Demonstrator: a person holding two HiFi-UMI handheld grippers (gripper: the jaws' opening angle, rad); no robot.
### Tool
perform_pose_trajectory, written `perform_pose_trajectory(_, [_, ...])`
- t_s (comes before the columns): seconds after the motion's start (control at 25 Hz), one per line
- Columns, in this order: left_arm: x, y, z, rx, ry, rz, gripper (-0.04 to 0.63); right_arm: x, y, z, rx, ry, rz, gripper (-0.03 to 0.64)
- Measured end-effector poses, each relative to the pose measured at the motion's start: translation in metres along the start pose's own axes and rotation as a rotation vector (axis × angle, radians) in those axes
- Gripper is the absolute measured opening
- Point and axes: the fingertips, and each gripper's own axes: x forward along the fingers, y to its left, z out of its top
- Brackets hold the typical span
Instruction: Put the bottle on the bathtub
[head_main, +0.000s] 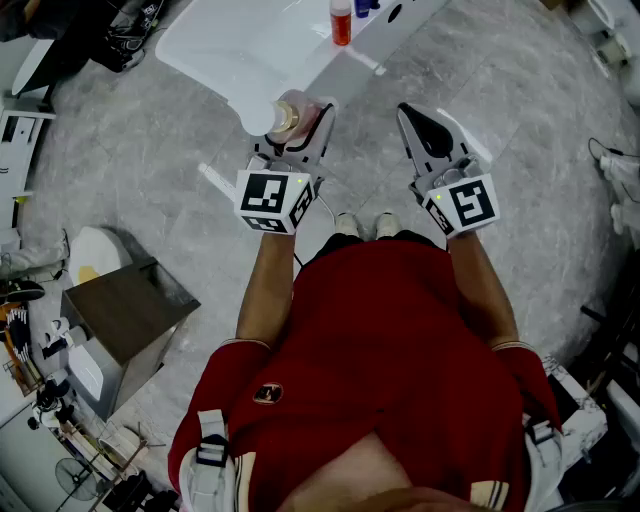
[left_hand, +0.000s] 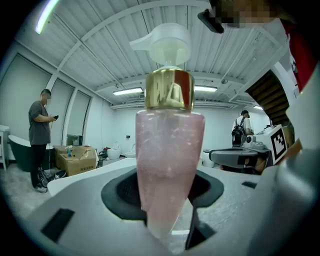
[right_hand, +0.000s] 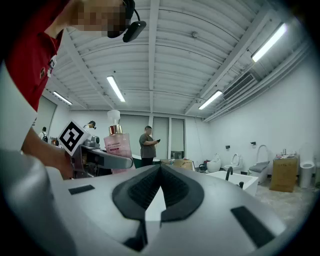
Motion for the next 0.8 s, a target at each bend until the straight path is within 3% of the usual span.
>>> perform_pose_trajectory(0.8, [-0.006, 0.045, -0.01, -0.024, -0.018, -0.061, 0.224, 0.02, 0.026, -0.006, -0.008, 0.027, -0.087, -0.005])
